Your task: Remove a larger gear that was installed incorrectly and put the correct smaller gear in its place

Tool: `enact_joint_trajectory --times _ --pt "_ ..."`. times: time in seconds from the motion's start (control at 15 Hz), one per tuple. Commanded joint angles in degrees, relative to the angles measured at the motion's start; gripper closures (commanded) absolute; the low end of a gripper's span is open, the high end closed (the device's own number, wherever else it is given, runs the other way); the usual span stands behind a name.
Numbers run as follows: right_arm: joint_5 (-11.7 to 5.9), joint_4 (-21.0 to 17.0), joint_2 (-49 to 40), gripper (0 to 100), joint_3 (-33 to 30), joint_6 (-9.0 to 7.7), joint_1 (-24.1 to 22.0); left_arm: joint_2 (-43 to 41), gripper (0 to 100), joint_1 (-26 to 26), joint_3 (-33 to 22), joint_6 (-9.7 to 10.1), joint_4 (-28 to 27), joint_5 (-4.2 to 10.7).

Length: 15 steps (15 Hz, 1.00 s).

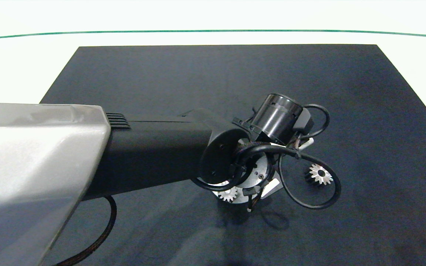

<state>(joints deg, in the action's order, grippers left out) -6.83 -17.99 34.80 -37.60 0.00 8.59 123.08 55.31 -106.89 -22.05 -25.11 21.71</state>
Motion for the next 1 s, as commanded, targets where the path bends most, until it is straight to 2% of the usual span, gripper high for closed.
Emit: enact_joint_trajectory --times 0.07,0.33,1.0 --pt "-0.03 -0.1 -0.1 0 0.1 0.00 0.0 0.2 78 -0.7 0.0 -0.45 -0.2 0.17" --pt "0.06 -0.1 -0.1 0 0.3 0.00 0.0 -0.2 78 -1.6 -0.3 -0.89 -0.4 0.17" --pt "0.06 -0.1 -0.4 0 0.3 0.00 0.1 0.4 78 -0.9 -1.1 -0.45 -1.1 0.17"
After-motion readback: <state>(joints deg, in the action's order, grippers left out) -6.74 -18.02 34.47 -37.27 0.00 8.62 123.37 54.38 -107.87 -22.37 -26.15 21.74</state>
